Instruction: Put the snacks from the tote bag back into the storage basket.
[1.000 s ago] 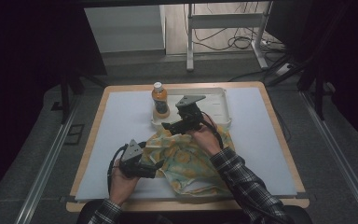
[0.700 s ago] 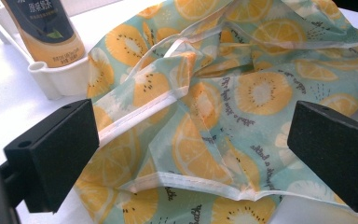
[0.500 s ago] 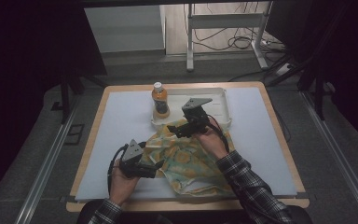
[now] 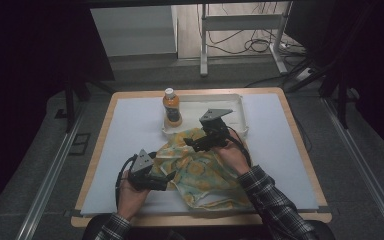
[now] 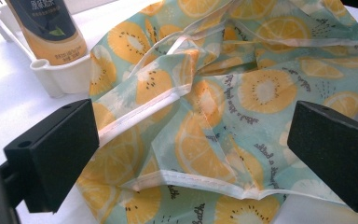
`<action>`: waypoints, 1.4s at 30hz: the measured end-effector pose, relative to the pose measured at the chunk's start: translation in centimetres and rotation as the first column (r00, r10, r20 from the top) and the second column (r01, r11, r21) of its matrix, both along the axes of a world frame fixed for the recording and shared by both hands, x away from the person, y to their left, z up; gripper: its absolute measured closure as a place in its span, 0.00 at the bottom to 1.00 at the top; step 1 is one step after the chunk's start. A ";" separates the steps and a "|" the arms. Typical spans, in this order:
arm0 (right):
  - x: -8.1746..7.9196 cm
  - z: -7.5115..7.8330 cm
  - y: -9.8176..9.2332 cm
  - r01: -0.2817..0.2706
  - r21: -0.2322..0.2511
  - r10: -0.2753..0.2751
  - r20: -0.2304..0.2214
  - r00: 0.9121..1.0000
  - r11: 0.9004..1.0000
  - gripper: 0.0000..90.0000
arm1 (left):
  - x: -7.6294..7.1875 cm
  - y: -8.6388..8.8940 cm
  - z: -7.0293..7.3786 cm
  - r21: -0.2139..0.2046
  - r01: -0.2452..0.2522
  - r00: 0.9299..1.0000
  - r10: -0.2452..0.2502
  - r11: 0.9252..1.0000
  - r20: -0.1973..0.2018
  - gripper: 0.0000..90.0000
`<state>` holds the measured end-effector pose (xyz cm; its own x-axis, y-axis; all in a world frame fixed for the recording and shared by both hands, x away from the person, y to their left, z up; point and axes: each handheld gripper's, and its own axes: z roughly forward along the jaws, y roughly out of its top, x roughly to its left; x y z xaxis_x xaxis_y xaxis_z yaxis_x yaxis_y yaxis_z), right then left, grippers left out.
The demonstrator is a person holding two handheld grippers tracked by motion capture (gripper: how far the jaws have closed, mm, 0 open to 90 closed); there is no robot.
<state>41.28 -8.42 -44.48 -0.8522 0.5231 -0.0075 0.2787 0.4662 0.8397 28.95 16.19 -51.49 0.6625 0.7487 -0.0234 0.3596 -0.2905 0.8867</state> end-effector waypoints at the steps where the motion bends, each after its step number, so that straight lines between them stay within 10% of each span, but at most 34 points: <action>1: -0.1 0.0 -0.1 0.000 0.000 0.000 0.000 1.000 1.000 0.06 | 0.0 0.0 0.0 0.005 0.000 1.000 0.000 1.000 0.000 0.02; 42: -2.3 0.0 -4.3 0.025 -0.015 -0.025 0.007 1.000 1.000 0.05 | 0.0 -0.1 0.0 0.003 0.007 1.000 -0.007 1.000 -0.005 0.02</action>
